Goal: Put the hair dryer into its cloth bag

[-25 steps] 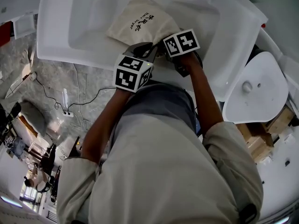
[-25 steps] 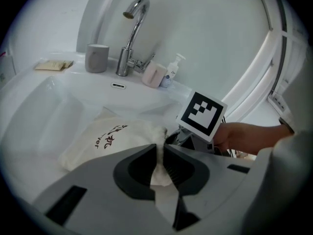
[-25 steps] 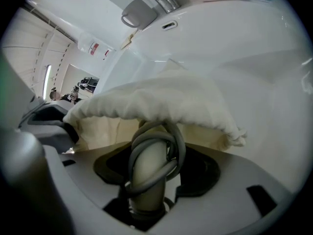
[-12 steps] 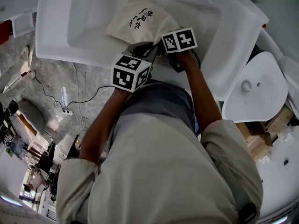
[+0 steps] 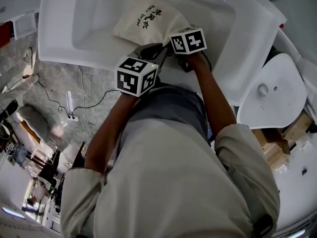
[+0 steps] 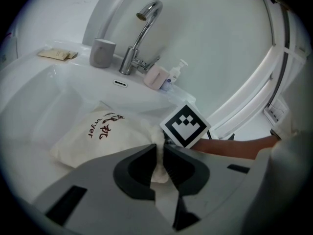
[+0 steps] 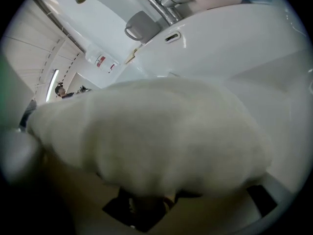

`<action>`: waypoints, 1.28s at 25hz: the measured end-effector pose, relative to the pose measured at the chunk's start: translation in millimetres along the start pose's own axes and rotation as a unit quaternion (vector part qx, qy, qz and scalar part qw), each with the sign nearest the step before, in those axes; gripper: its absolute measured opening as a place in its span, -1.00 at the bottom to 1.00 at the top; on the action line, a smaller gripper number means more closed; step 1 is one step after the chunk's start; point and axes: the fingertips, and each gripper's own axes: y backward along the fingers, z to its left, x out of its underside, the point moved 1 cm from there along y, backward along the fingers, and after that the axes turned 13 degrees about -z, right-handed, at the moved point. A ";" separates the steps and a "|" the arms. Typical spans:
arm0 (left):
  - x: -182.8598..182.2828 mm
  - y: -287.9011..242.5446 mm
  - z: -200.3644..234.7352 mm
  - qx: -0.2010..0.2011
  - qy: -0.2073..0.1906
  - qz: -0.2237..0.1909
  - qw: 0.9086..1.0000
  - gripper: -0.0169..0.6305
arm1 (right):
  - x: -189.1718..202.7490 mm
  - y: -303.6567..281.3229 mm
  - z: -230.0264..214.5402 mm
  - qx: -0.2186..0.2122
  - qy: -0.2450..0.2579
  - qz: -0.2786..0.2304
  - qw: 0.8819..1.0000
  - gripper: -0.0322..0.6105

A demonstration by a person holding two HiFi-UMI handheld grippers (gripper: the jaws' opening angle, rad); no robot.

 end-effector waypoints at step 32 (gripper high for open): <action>17.1 -4.6 2.9 -0.003 0.031 0.027 0.999 -0.80 | -2.0 -12.0 -9.1 0.016 0.013 -0.041 0.999 -0.09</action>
